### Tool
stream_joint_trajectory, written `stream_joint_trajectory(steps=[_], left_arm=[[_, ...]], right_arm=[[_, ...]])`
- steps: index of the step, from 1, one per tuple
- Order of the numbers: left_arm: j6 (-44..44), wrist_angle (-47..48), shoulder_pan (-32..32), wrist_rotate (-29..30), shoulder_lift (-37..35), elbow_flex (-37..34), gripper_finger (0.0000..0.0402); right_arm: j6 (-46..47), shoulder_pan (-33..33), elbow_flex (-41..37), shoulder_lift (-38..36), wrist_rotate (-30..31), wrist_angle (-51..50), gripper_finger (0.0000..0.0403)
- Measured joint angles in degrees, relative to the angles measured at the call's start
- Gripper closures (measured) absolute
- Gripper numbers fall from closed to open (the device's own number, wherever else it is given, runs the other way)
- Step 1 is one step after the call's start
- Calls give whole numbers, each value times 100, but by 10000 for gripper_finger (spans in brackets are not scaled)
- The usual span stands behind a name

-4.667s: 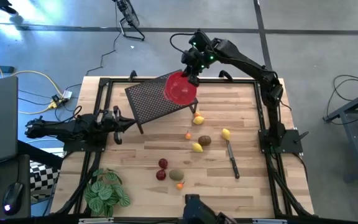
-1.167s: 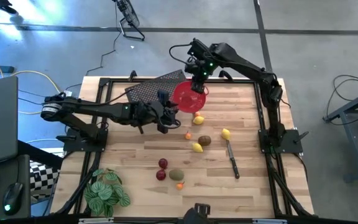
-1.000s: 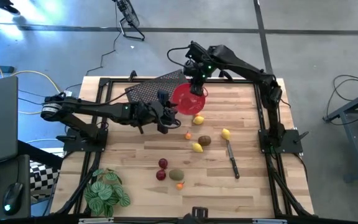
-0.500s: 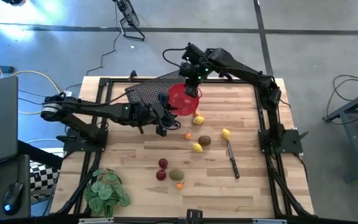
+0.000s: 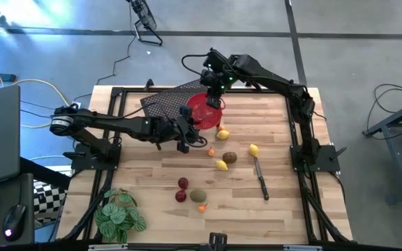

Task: Pick & Place Fruit
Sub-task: Put the red strainer bowl on the shelf

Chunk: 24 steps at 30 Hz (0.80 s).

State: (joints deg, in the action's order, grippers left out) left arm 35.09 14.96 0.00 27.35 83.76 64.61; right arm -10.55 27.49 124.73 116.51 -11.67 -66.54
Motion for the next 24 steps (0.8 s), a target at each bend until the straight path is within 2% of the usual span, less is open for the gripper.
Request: stream_joint_trajectory(steps=[11,24], left_arm=[[68,37,-5,-101,12,-2,368],[68,28,-5,-35,13,-4,377]], right_arm=[[-35,0,9,0,-23,96,399],[-170,2,11,-4,-31,178,396]])
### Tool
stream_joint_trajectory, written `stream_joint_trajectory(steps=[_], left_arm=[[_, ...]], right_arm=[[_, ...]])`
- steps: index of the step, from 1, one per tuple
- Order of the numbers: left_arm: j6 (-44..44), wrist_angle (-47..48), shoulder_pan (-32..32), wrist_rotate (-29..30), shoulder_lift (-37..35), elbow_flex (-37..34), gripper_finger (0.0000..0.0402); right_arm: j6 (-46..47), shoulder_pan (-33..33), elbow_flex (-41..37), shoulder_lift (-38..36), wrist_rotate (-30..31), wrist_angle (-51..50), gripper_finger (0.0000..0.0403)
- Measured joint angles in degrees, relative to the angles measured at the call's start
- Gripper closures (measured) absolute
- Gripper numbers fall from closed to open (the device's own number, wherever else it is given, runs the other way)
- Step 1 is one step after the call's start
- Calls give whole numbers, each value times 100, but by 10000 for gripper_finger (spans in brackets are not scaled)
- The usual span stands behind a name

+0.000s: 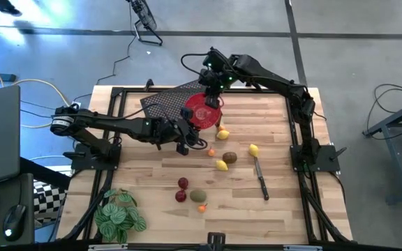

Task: Pick & Place Fruit
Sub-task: Put the red strainer bowl on the shelf

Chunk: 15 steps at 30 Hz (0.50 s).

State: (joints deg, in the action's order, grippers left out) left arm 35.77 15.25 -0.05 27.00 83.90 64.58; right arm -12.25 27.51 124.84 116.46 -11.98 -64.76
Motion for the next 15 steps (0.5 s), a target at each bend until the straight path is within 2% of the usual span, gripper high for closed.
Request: stream_joint_trajectory(steps=[10,15], left_arm=[[-74,43,7,70,2,-9,398],[-185,124,11,148,2,-9,399]], right_arm=[[-152,-2,15,-33,-97,119,351],[-410,-14,11,-53,-58,93,311]])
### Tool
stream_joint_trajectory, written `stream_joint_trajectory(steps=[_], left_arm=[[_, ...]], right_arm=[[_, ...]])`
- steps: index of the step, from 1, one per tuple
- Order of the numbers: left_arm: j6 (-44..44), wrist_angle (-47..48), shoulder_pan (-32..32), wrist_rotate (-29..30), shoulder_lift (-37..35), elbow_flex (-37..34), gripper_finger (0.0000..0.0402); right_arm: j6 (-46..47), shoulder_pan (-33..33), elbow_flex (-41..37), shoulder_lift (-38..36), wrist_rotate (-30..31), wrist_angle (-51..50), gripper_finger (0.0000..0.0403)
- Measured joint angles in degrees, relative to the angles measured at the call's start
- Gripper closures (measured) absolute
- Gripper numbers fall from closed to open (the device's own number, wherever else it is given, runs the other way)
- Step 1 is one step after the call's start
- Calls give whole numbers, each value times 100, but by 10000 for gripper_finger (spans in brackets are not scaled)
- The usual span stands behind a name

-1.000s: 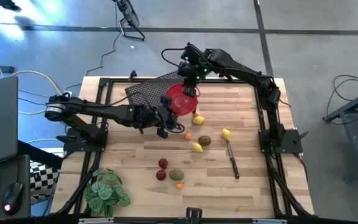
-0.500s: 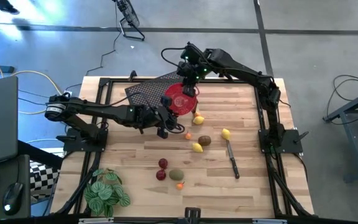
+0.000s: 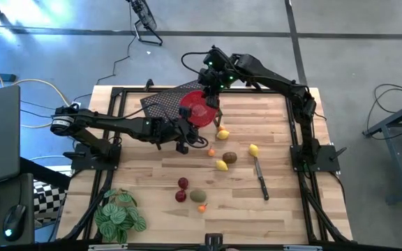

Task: Pick & Place Fruit
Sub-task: Put the red strainer bowl on the shelf

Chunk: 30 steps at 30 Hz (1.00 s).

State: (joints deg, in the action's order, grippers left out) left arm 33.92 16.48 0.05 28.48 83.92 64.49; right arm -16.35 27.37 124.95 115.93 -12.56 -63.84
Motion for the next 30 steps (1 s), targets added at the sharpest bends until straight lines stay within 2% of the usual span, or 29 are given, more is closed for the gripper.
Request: stream_joint_trajectory(steps=[4,7,12,17,25,30], left_arm=[[-138,79,0,38,-7,0,400],[-166,125,0,51,-9,0,401],[-163,109,0,67,-54,2,401],[-323,138,146,-59,-195,2,401],[-1034,240,1065,-1267,-661,61,401],[-1731,1082,1581,-2008,-529,729,402]], right_arm=[[-43,-49,-15,-158,147,96,264],[-124,-94,-16,-473,534,132,234],[-331,-137,-16,-1160,809,86,216],[-333,3,-10,-1841,422,-267,238],[-322,300,-7,-2436,-267,-876,308],[-380,439,-9,-2477,-263,-968,336]])
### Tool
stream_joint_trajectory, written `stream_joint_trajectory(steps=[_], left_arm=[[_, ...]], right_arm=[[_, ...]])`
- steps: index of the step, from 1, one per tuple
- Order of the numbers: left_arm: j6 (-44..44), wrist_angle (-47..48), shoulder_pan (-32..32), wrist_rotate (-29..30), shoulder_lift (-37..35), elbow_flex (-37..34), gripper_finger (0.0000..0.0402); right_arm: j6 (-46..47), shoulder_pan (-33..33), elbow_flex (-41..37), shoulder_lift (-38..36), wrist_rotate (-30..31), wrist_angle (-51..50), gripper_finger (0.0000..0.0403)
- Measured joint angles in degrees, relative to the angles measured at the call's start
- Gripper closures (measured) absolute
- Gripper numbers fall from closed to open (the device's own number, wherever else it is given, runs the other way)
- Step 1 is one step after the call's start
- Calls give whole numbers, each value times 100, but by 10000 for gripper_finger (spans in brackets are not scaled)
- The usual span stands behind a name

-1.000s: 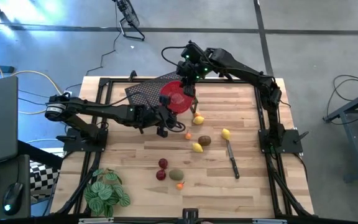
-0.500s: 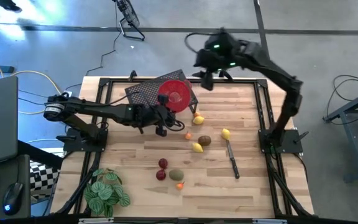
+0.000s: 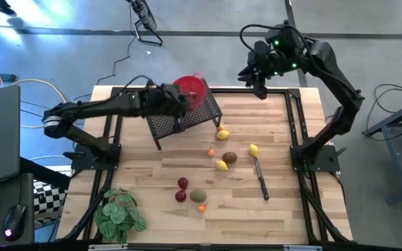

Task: Pick & Place Fruit
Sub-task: Put the red strainer bowl on the shelf

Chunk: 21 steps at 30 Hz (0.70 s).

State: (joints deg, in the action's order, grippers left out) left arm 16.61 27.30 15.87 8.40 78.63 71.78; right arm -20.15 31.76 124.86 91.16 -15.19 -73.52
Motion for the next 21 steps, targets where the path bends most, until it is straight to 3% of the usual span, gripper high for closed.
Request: stream_joint_trajectory(steps=[9,21], left_arm=[[-62,678,67,-54,602,996,402],[-56,539,65,145,1401,1041,402]], right_arm=[[-117,246,-2,8,6,-4,352],[-119,440,-2,11,5,1,353]])
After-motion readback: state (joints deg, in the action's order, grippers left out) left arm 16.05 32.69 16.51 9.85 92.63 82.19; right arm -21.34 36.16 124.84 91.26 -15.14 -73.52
